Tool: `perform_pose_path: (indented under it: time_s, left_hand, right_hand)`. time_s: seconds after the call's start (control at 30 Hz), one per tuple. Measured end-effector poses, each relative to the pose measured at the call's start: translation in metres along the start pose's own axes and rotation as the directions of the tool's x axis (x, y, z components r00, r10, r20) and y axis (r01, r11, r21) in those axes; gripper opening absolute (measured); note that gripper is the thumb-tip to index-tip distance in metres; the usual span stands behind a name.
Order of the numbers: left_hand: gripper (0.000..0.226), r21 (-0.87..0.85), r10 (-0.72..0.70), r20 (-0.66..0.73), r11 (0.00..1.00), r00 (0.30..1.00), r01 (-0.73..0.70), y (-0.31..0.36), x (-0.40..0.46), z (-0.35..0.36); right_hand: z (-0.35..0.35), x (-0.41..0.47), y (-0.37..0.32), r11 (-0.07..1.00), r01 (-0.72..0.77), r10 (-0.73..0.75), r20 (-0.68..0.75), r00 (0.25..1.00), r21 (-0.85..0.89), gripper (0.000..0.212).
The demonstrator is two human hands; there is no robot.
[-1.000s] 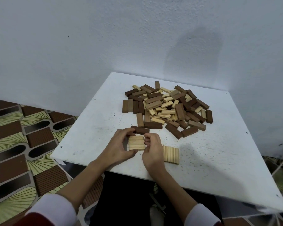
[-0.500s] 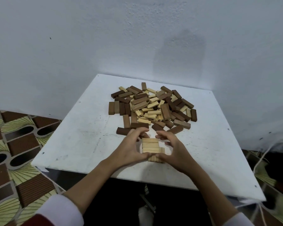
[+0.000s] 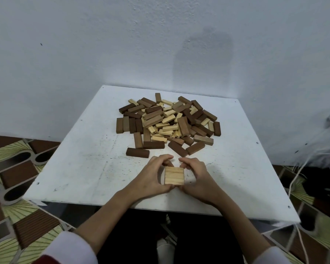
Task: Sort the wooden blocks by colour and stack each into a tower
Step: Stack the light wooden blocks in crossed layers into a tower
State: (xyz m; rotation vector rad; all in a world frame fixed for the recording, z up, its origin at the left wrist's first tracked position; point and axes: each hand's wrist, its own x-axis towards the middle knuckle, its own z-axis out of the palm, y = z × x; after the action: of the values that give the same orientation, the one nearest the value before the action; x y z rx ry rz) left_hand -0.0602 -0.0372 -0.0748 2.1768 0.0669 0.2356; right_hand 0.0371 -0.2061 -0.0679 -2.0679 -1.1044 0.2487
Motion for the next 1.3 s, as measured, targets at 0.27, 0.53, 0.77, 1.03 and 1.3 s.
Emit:
perform_pose_path:
  time_s: [0.27, 0.53, 0.77, 1.03, 1.3]
  left_hand:
    - [0.079, -0.014, -0.009, 0.017, 1.0, 1.0, 0.01, 0.001, -0.001, 0.0]
    - [0.081, -0.004, -0.016, 0.002, 1.0, 1.0, 0.016, -0.002, 0.0, 0.001]
    - [0.084, 0.015, -0.053, 0.013, 0.998, 0.999, 0.053, -0.001, 0.001, 0.001]
    - [0.087, 0.103, -0.049, -0.017, 0.993, 0.999, 0.05, 0.004, -0.004, 0.003]
    - [0.08, 0.43, -0.028, -0.07, 0.901, 0.997, 0.056, 0.011, -0.023, 0.016]
  right_hand:
    - [0.004, 0.0, 0.002, 0.999, 0.019, -0.019, 0.016, 1.0, -0.034, 0.081]
    - [0.004, 0.0, 0.001, 0.996, 0.072, -0.073, -0.01, 0.997, -0.056, 0.07]
    - [0.005, -0.001, 0.003, 0.997, 0.041, -0.039, 0.019, 0.999, -0.065, 0.072]
    - [0.004, -0.004, -0.003, 0.994, -0.065, 0.065, 0.002, 0.998, -0.087, 0.087]
    - [0.015, -0.023, -0.007, 0.866, -0.108, 0.132, 0.015, 0.991, -0.487, 0.099]
